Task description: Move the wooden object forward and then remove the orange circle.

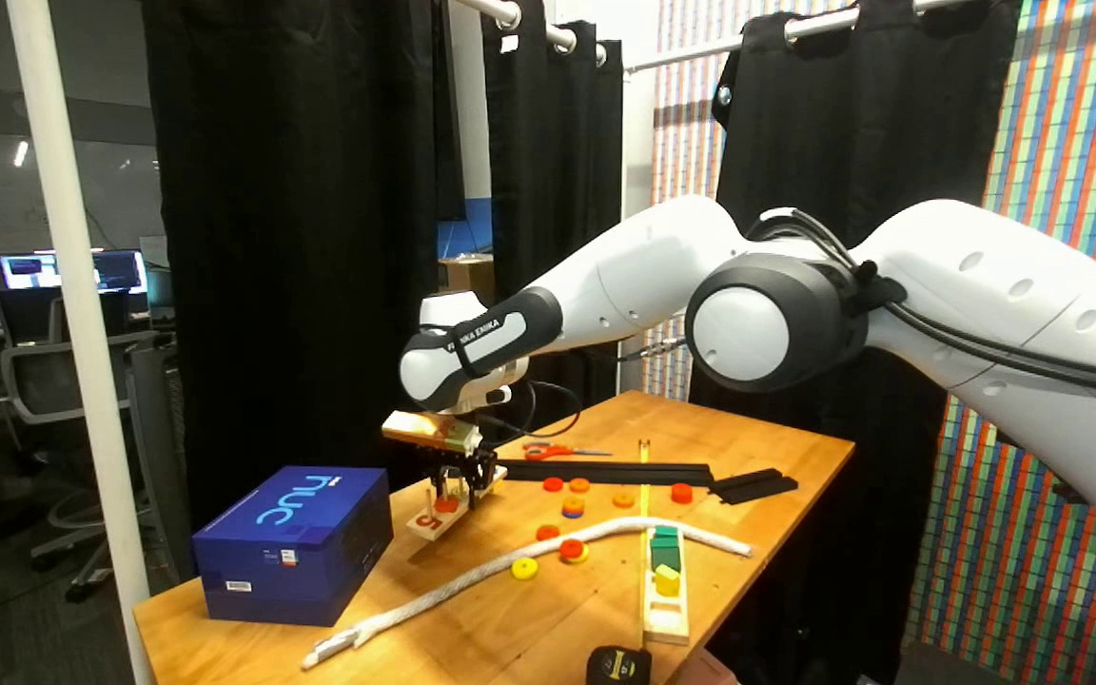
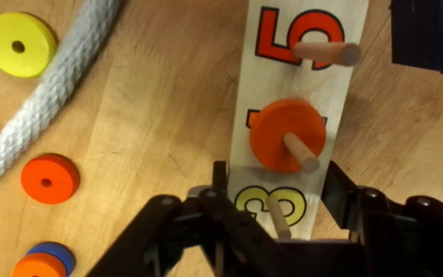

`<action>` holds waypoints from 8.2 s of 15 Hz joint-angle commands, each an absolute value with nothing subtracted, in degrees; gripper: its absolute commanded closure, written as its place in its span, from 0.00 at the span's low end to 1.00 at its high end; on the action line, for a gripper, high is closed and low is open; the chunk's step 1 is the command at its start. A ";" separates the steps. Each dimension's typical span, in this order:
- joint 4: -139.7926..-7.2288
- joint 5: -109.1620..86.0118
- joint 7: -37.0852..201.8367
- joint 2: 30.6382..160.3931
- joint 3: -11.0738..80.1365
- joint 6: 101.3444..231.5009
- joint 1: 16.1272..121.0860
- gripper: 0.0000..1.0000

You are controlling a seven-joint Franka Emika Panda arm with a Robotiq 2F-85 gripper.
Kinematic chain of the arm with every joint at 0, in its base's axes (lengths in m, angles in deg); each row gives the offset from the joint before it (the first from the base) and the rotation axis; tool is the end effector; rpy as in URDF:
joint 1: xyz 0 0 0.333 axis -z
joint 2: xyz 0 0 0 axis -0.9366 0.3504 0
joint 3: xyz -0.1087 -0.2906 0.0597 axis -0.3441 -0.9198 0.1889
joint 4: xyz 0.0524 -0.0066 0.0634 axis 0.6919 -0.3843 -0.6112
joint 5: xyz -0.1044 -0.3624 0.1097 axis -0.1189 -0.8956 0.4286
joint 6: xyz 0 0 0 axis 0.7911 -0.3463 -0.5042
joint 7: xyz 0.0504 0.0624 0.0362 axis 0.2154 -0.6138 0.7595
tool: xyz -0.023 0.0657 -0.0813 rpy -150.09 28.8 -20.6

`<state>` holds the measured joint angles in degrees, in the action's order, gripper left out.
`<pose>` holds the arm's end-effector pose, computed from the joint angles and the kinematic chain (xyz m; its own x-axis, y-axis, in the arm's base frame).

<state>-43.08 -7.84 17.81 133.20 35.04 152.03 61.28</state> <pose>0.7766 0.0809 0.2565 0.4477 -0.8922 0.0593 -0.8910 -0.4507 -0.0541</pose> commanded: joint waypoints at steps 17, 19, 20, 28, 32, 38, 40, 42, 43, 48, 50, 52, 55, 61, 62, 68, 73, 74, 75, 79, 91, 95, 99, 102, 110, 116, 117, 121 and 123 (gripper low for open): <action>-88.90 -11.54 3.07 99.13 35.37 162.46 54.21 0.64; -92.79 -12.43 0.59 96.85 35.99 163.65 53.81 0.64; -94.48 -12.96 -0.87 95.88 36.30 164.41 53.58 0.64; -103.46 -17.53 -17.10 90.99 38.76 177.75 51.87 0.64; -107.13 -19.53 -23.13 88.87 38.25 180.77 52.59 0.64; -113.99 -28.25 -35.56 84.15 36.50 180.10 54.58 0.64; -116.15 -29.30 -37.97 83.21 37.19 180.10 55.76 0.64; -117.86 -29.23 -39.24 82.59 38.10 180.17 56.41 0.64; -118.67 -29.29 -39.89 82.37 38.51 180.31 56.52 0.64; -121.10 -26.97 -39.24 83.42 40.85 182.25 56.86 0.64; -121.61 -25.29 -37.92 84.27 41.72 183.36 56.99 0.64; -122.26 -23.57 -36.86 85.12 42.29 185.00 57.16 0.64; -122.63 -20.09 -34.11 86.71 42.88 187.60 57.46 0.64; -120.40 -12.93 -25.87 92.19 43.46 190.38 57.81 0.64; -119.75 -12.15 -24.65 93.12 43.42 190.30 57.76 0.64; -115.62 -9.82 -20.09 97.21 42.69 188.56 56.99 0.64; -113.93 -9.94 -18.48 97.96 42.50 186.19 56.67 0.14; -113.58 -10.30 -18.27 98.02 42.37 185.46 56.52 0.13; -112.83 -10.51 -17.61 98.32 42.37 184.36 56.42 0.06; -110.24 -10.52 -12.83 99.39 43.02 181.34 56.36 0.00; -107.82 -18.91 4.07 90.22 43.81 169.80 53.63 0.00; -107.92 -19.73 -0.11 88.70 43.43 166.87 53.52 0.00; -107.73 -19.12 -5.15 89.31 43.66 166.16 53.56 0.00; -108.57 -17.94 -9.12 89.45 43.65 168.16 54.03 0.00; -111.37 -16.91 -17.68 90.52 43.40 174.45 54.96 0.00; -112.88 -13.80 -18.69 93.16 43.71 179.18 54.93 0.00; -112.75 -13.19 -18.63 93.72 43.79 179.56 54.77 0.00; -112.52 -11.20 -18.61 95.19 44.03 180.79 54.25 0.00; -112.73 -9.95 -18.39 95.62 44.12 181.79 54.26 0.00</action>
<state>-112.75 -12.04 -17.95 95.16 43.89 179.75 54.55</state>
